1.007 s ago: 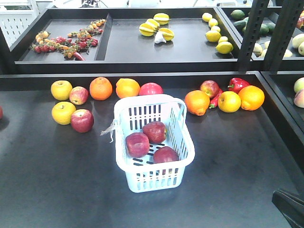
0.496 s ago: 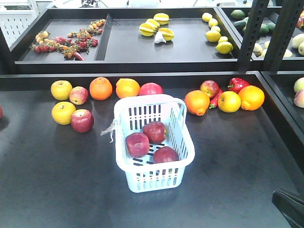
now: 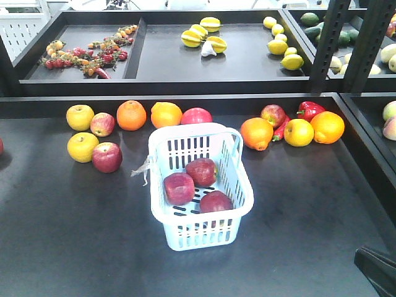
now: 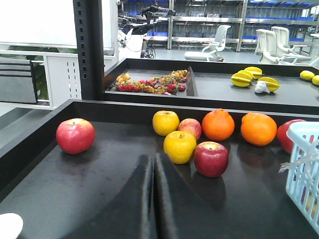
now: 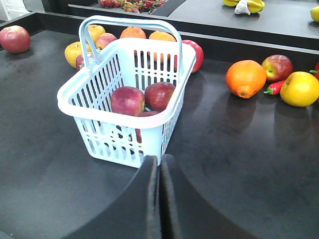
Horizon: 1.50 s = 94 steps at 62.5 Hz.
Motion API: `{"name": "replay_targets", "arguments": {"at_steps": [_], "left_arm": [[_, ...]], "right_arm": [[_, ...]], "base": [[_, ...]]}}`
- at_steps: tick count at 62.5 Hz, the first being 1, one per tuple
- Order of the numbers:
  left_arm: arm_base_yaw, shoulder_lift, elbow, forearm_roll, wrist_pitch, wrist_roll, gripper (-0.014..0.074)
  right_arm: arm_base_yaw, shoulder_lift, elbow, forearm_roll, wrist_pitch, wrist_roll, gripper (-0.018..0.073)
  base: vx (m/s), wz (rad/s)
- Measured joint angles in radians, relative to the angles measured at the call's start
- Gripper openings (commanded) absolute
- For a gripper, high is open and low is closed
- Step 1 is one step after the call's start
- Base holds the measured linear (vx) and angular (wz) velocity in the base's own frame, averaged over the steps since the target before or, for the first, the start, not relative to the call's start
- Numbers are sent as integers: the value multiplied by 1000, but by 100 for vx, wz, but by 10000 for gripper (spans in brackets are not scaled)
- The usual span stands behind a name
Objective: Pick three apples into basket with both arms
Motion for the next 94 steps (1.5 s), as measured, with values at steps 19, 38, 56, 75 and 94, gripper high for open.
{"name": "replay_targets", "arguments": {"at_steps": [19, 38, 56, 75, 94], "left_arm": [[0, 0, 0, 0, 0, 0, -6], [0, 0, 0, 0, 0, 0, -6], [0, 0, 0, 0, 0, 1, -6], [0, 0, 0, 0, 0, 1, -6], [0, 0, 0, 0, 0, 1, -6]], "right_arm": [[-24, -72, 118, -72, -102, 48, -4], [-213, -267, 269, -225, -160, 355, -4], [-217, -326, 279, -336, -183, 445, -4], [-217, -326, 279, -359, -207, 418, -4], [-217, -326, 279, -402, -296, 418, -4]], "base": [[0, 0], [0, 0], [0, 0], [0, 0], [0, 0]]}}
